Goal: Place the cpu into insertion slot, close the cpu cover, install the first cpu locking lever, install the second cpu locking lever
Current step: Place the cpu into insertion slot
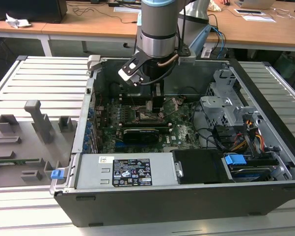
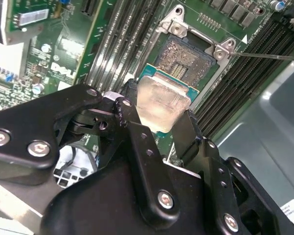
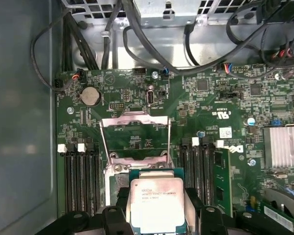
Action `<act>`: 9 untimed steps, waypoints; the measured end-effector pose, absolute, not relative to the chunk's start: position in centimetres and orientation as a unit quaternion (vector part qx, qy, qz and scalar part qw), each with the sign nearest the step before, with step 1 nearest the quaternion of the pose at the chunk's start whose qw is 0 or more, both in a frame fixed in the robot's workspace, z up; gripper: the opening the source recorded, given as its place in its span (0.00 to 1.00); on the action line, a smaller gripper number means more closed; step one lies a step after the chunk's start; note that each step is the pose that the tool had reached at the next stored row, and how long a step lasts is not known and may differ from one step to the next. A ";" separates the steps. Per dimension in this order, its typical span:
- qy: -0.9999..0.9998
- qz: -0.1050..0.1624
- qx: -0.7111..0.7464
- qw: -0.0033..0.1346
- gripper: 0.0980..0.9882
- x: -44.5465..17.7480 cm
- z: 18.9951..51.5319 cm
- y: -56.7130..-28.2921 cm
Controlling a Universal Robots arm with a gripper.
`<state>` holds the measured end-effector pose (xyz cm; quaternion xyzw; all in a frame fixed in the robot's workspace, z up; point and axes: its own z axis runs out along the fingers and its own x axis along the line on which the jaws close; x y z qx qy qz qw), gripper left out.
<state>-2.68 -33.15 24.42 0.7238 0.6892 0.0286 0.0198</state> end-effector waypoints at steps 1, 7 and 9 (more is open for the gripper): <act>0.689 0.029 0.724 0.020 0.48 -2.7 24.1 -33.0; 0.692 0.029 0.721 0.020 0.48 -3.1 23.3 -32.7; 0.694 0.029 0.719 0.020 0.48 -3.3 23.2 -32.6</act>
